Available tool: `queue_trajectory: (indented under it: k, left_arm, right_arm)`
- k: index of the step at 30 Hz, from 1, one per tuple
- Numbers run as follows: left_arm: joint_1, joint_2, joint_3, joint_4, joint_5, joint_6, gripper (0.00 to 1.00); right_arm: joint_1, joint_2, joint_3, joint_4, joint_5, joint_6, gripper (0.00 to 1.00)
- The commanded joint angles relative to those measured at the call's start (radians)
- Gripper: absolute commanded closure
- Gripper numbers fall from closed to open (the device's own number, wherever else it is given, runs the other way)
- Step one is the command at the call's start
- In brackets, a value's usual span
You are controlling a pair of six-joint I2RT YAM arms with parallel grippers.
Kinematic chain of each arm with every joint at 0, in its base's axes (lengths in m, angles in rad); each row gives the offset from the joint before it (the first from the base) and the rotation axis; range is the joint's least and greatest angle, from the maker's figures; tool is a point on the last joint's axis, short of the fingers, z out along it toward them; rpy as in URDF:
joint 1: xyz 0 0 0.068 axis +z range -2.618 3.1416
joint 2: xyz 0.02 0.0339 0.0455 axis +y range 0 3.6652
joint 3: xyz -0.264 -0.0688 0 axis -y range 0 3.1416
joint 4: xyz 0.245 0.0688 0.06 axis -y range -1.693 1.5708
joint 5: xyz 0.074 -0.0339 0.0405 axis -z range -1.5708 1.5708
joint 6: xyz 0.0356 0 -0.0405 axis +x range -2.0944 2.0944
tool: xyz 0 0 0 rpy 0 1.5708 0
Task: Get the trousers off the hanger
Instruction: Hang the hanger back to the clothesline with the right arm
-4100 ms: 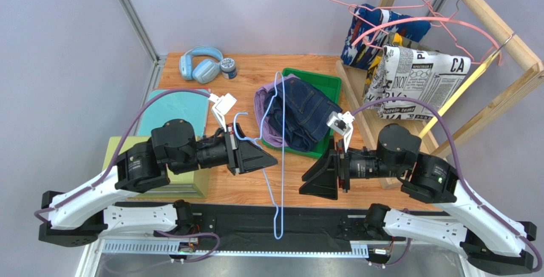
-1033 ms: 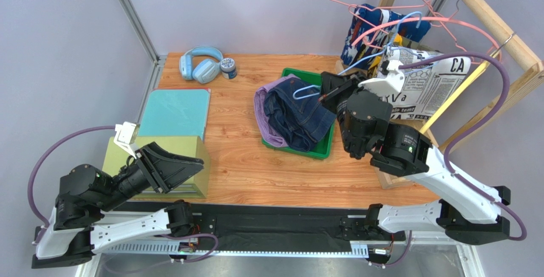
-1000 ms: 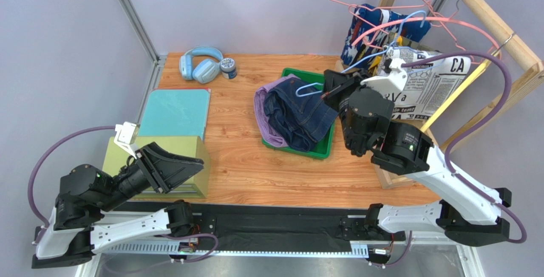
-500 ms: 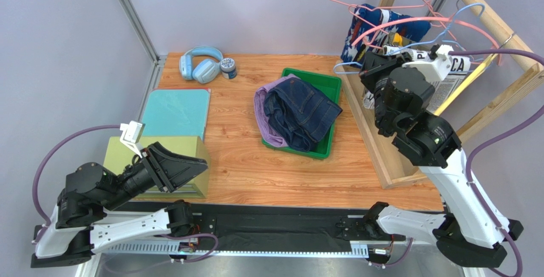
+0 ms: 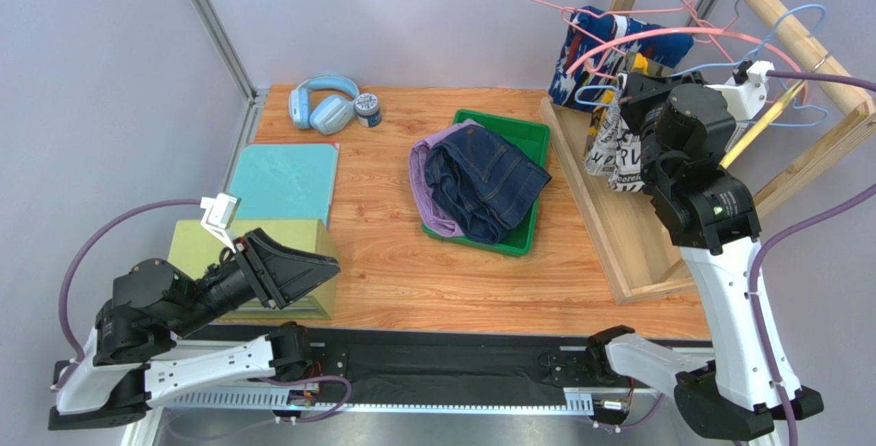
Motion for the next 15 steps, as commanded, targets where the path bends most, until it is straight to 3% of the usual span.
queue_trajectory:
  k: [1,6,15]
  left_arm:
    - [0.000,0.031,0.030,0.012,0.022,0.000,0.34]
    - [-0.002,0.047,0.032,0.018,0.031,0.005,0.35]
    - [0.000,0.049,0.021,0.027,0.038,0.008,0.34]
  right_arm:
    - [-0.075,0.000,0.040,-0.003,-0.103,0.035,1.00]
    - [-0.155,-0.012,0.023,-0.015,-0.150,0.067,1.00]
    - [-0.170,-0.115,-0.106,-0.014,-0.187,0.082,1.00]
